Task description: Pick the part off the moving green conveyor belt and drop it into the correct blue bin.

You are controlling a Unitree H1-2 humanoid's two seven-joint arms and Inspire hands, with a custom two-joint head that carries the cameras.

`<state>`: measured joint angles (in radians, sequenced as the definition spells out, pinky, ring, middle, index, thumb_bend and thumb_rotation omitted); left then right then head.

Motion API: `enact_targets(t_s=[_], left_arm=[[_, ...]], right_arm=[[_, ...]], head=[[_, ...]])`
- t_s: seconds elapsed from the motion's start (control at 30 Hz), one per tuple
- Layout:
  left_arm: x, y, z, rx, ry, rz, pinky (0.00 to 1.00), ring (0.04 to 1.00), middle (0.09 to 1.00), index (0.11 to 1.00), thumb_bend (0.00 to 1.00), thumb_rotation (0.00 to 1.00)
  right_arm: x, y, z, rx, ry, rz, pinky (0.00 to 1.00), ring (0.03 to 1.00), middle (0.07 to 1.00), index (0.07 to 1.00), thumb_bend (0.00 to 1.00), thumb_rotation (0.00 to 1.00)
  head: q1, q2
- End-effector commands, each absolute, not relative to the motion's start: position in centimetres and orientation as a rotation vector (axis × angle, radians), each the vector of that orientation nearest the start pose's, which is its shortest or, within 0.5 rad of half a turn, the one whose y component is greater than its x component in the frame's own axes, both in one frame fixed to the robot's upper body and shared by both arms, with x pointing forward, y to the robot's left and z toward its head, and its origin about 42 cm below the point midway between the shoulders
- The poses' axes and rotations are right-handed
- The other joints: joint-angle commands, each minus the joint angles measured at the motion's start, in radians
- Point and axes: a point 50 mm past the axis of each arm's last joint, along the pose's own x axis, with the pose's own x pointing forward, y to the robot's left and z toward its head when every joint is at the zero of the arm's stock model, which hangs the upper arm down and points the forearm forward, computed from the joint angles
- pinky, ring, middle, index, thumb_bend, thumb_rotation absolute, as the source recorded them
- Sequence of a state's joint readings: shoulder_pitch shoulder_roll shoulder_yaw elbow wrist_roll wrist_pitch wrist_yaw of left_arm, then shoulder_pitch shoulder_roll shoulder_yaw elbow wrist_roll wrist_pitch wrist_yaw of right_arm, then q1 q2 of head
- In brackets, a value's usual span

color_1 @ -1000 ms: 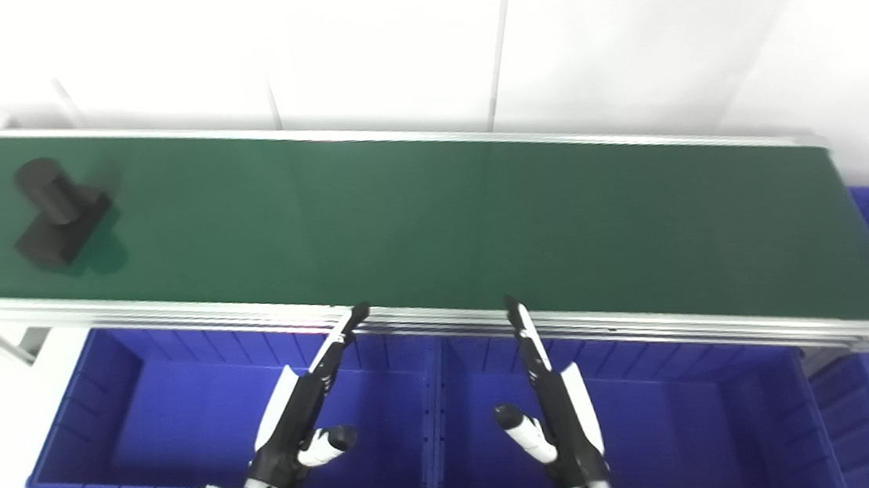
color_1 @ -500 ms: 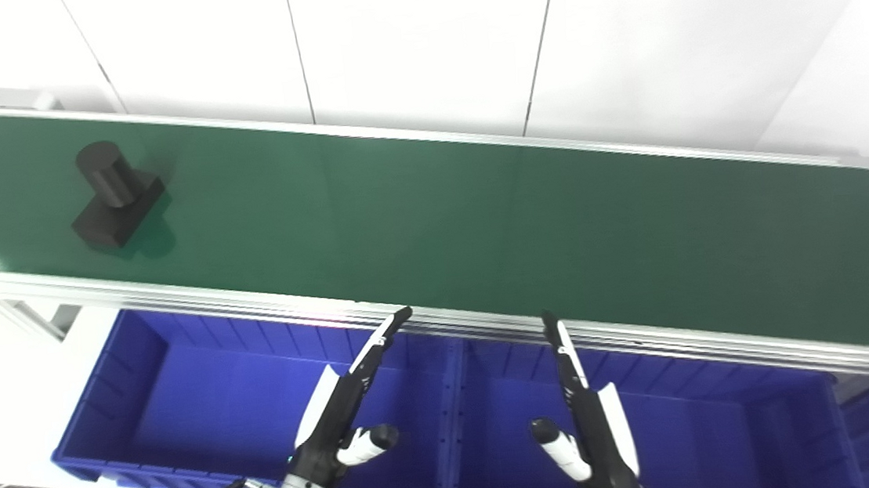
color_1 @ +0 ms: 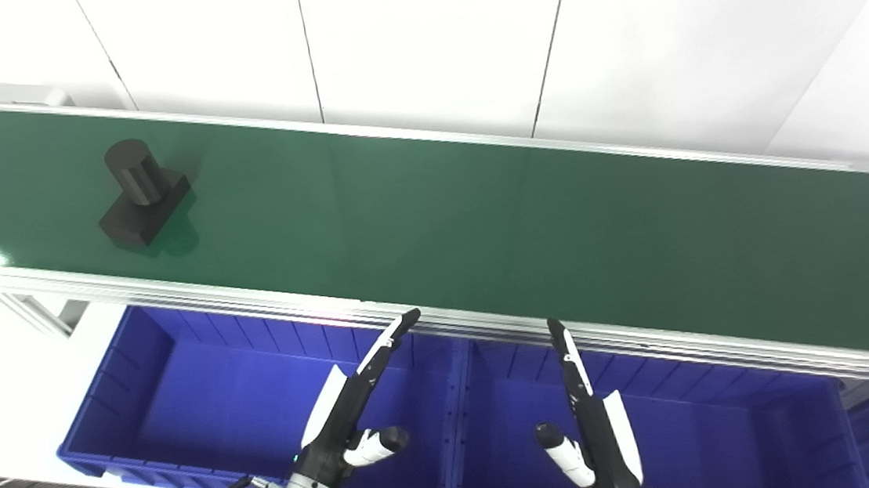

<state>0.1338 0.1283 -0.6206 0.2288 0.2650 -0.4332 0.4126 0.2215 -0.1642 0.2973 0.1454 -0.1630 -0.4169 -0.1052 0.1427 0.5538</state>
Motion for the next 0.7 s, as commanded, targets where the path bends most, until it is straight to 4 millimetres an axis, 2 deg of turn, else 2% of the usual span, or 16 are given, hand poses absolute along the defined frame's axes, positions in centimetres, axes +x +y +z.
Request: enact_targets(t_s=[0.0, 0.37, 0.57, 0.67], left_arm=[[18.73, 11.42, 3.22, 0.216, -0.222, -0.290, 0.95, 0.962, 0.954, 0.932, 0.92, 1.00], [18.68, 11.38, 2.70, 0.238, -0.222, -0.284, 0.93, 0.950, 0.945, 0.927, 0.92, 1.00], [18.70, 11.35, 2.60, 0.239, -0.223, -0.282, 0.94, 0.956, 0.946, 0.924, 0.91, 1.00], [18.69, 11.32, 2.55, 0.242, -0.223, -0.282, 0.93, 0.951, 0.946, 0.926, 0.94, 1.00]], right_arm=[[18.98, -19.96, 3.67, -0.223, -0.137, 0.221, 1.00, 0.997, 1.000, 1.000, 0.85, 1.00], [18.86, -19.92, 3.19, -0.225, -0.120, 0.224, 1.00, 0.999, 1.000, 1.000, 0.87, 0.98], [18.87, -19.95, 3.26, -0.217, -0.121, 0.227, 1.00, 1.000, 1.000, 1.000, 0.89, 0.97], [18.86, -19.99, 3.20, -0.224, -0.120, 0.227, 1.00, 1.000, 1.000, 1.000, 0.88, 0.97]], head=[[0.001, -0.004], [0.006, -0.054], [0.006, -0.050], [0.006, -0.050]])
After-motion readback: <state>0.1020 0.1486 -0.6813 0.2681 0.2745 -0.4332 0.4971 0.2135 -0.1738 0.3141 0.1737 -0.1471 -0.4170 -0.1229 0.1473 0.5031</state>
